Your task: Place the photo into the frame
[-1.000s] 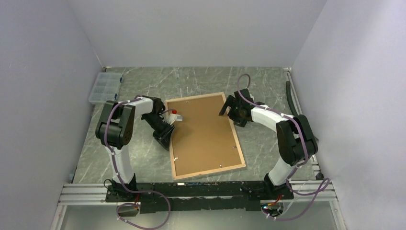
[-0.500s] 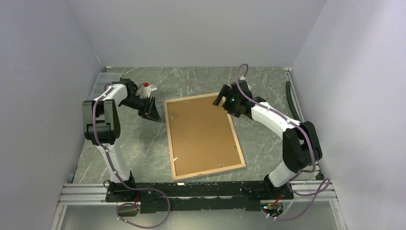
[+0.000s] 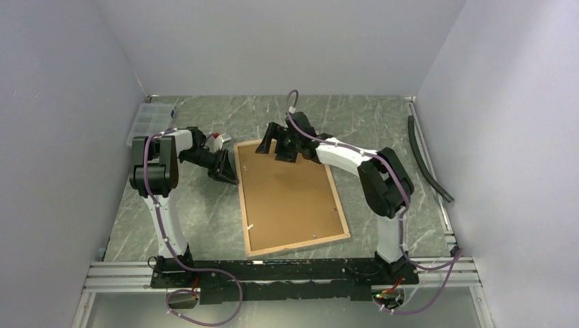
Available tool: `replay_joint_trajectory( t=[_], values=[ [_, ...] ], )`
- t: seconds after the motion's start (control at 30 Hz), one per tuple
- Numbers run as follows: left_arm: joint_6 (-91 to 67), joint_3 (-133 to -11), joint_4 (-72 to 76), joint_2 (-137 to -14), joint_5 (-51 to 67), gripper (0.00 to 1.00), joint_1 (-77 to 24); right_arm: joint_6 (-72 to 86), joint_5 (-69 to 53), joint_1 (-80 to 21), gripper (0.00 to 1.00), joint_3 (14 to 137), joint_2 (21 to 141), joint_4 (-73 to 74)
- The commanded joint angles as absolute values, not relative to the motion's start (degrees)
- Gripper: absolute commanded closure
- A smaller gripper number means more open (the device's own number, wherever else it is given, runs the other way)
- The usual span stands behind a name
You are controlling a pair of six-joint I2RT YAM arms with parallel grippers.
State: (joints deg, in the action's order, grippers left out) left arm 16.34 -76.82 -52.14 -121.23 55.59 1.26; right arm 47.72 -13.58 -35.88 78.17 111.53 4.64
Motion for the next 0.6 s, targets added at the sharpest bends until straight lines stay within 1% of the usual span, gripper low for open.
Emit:
replay_joint_trajectory(
  t=[0.0,0.1,0.23,0.57],
  values=[
    [12.3,-75.7,-47.7,-121.5,54.5,0.72,0.8,49.4,-18.6,-36.9,0.11,83.7,117.0,-1.8],
    [11.7,-75.7,-47.3,-122.6,53.4,0.73,0.8,50.0,-20.2,-37.8,0.14,86.1,120.5,-2.8],
    [10.8,-75.4,-46.6,-123.3,52.9,0.75,0.8,49.8,-21.2,-39.3,0.21,89.9,124.3,-2.3],
    [10.3,-74.7,-45.8,-122.8,51.5,0.78,0.8,51.1,-22.7,-41.2,0.26,94.0,129.8,-2.5]
  ],
)
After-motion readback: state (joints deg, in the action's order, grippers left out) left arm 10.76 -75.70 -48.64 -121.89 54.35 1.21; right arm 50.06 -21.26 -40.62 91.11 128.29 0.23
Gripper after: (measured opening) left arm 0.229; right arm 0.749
